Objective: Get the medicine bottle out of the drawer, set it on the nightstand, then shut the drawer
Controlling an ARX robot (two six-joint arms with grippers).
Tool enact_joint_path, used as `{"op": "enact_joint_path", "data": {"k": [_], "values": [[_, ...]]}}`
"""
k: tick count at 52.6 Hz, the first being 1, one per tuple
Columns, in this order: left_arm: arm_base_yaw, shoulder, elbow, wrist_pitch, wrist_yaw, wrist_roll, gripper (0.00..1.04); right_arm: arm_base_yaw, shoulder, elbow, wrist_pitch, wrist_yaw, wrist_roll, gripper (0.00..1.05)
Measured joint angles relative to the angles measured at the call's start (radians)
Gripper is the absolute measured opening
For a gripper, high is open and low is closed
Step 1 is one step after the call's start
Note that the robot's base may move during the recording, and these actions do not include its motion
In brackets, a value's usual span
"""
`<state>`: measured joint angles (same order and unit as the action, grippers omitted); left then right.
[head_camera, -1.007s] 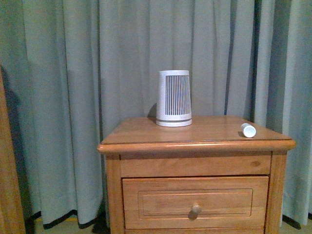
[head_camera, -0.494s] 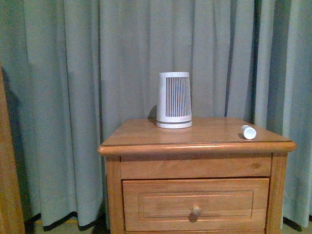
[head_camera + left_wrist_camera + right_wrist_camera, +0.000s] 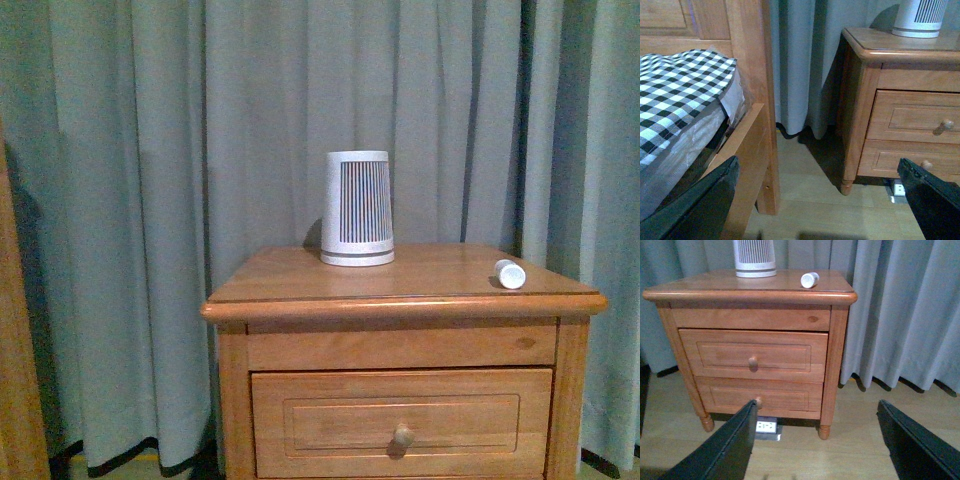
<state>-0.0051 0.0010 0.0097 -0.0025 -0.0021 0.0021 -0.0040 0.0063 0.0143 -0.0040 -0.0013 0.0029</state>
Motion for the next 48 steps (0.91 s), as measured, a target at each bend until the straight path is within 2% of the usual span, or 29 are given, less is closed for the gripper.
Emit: {"op": "enact_joint_path", "data": {"k": [5,48], "values": [[0.0,0.0,0.0,0.0,0.0,0.0,0.98,0.0,0.0,0.0,0.0,0.0,0.0,0.99],[0.0,0.0,0.0,0.0,0.0,0.0,0.98,0.0,0.0,0.0,0.0,0.0,0.0,0.98]]}}
